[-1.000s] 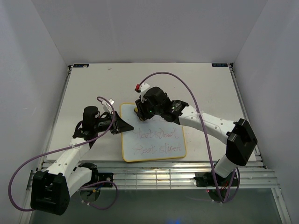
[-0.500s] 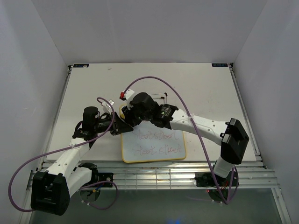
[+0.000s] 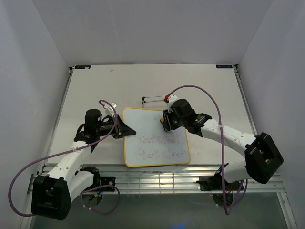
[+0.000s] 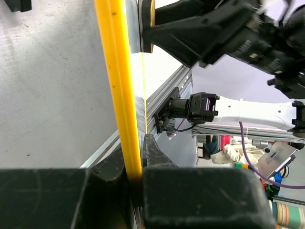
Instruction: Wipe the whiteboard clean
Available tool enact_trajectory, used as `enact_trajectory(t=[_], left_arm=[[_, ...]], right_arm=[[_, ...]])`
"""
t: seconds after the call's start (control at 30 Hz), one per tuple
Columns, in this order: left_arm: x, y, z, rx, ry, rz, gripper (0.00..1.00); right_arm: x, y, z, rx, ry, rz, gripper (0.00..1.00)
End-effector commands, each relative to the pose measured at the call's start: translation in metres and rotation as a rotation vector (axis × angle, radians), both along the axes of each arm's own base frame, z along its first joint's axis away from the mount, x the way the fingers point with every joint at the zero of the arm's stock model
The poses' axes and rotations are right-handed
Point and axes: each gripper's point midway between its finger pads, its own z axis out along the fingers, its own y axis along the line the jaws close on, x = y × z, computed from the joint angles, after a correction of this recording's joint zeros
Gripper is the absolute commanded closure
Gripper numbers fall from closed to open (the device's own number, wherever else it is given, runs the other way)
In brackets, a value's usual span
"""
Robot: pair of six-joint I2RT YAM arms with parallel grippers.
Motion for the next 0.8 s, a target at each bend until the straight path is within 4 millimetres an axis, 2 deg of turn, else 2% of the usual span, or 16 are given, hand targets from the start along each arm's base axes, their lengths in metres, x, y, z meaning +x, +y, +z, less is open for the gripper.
enact_trajectory(t=[0.0, 0.13, 0.17, 0.27, 0.3, 0.4, 0.5, 0.6, 0.7, 0.73, 0.77], left_arm=[[-0.014, -0.013, 0.068, -0.114, -0.329, -0.183, 1.00], [-0.013, -0.013, 0.064, -0.115, -0.316, -0.181, 1.00], [-0.013, -0.013, 0.064, -0.114, -0.315, -0.181, 1.00], [-0.013, -0.013, 0.062, -0.114, -0.311, -0.183, 1.00], [-0.013, -0.013, 0.061, -0.113, -0.307, -0.181, 1.00], [-0.013, -0.013, 0.057, -0.112, -0.287, -0.180, 1.00], [-0.013, -0.014, 0.053, -0.110, -0.265, -0.177, 1.00], [-0.012, -0.012, 0.047, -0.091, -0.235, -0.163, 1.00], [-0.011, -0.011, 0.043, -0.072, -0.220, -0.160, 1.00], [-0.011, -0.011, 0.042, -0.068, -0.221, -0.161, 1.00], [-0.011, -0.011, 0.040, -0.067, -0.214, -0.160, 1.00]], right_arm=[[-0.013, -0.039, -0.042, -0.152, 0.100, -0.076, 0.75], [-0.019, -0.003, -0.025, -0.062, 0.122, 0.014, 0.76], [-0.019, 0.012, -0.014, -0.030, 0.113, 0.042, 0.76], [-0.043, 0.060, 0.008, 0.069, 0.114, 0.173, 0.75], [-0.046, 0.080, 0.027, 0.137, 0.098, 0.220, 0.75], [-0.047, 0.106, 0.044, 0.216, 0.111, 0.267, 0.75], [-0.035, 0.108, 0.036, 0.195, 0.114, 0.237, 0.75], [-0.022, 0.094, 0.018, 0.158, 0.164, 0.185, 0.75], [-0.010, 0.063, -0.008, 0.101, 0.215, 0.102, 0.75], [-0.011, 0.050, -0.022, 0.072, 0.241, 0.074, 0.75], [-0.002, 0.033, -0.028, 0.059, 0.257, 0.028, 0.75]])
